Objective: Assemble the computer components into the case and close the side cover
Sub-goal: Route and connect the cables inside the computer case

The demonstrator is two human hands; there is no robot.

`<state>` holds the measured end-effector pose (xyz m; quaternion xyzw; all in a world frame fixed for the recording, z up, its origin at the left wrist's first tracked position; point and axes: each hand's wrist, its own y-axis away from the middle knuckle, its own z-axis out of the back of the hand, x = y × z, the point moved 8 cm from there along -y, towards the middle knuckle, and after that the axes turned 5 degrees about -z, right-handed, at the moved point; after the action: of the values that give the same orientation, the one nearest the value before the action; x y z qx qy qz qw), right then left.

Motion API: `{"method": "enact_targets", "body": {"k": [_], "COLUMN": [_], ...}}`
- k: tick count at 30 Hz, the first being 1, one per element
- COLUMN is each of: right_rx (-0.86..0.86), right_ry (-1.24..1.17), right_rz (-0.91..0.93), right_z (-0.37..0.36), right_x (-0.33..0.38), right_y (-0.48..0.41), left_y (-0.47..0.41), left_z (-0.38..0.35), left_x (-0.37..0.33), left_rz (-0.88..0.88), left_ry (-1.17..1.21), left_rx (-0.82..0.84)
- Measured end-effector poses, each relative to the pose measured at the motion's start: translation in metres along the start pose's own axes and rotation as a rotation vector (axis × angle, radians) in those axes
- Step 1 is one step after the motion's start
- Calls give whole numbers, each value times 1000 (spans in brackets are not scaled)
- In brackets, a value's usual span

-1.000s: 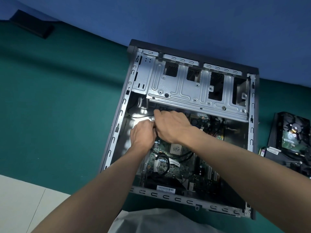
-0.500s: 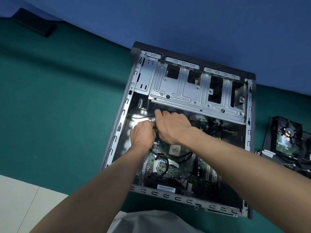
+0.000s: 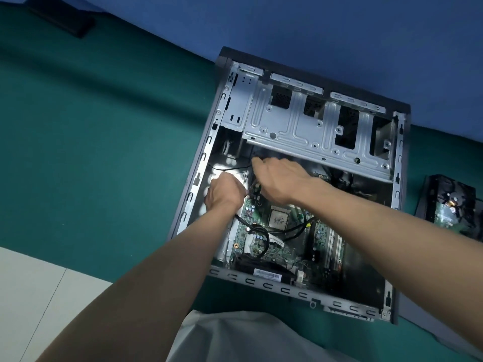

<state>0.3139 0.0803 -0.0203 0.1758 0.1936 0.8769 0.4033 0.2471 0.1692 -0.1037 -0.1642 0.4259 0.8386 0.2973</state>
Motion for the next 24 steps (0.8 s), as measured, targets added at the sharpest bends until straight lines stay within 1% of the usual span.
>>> {"method": "enact_targets", "body": {"k": [4, 5, 7, 9, 10, 13, 15, 17, 21, 22, 24], "right_rx": [-118, -125, -73, 4, 17, -72, -124, -118, 14, 7, -60], "right_ry": [59, 70, 52, 18, 25, 69, 98, 100, -3, -2, 61], "right_rz": [-79, -90, -82, -39, -10, 5, -62, -105, -16, 10, 25], "right_z": [2, 0, -8, -12, -10, 2, 3, -2, -11, -9, 0], "right_x": [-10, -11, -11, -8, -6, -6, -10, -11, -5, -3, 1], "right_y": [-5, -6, -8, -8, -9, -11, -10, -9, -6, -6, -7], "left_y": [-2, -3, -4, -3, -3, -3, -2, -2, -1, -2, -2], "left_z": [-3, -3, -1, 1, 2, 3, 3, 3, 5, 5, 6], "left_x": [-5, -5, -7, -10, -11, -13, -14, -15, -15, -14, -14], "left_rz": [-20, -22, -30, -47, -55, -71, -78, -86, -88, -88, -86], "left_ry": [-53, -63, -83, -105, -113, -137, -160, -185, -218, -220, -223], "left_rx": [29, 30, 13, -3, -9, -13, -9, -10, -20, -23, -25]}}
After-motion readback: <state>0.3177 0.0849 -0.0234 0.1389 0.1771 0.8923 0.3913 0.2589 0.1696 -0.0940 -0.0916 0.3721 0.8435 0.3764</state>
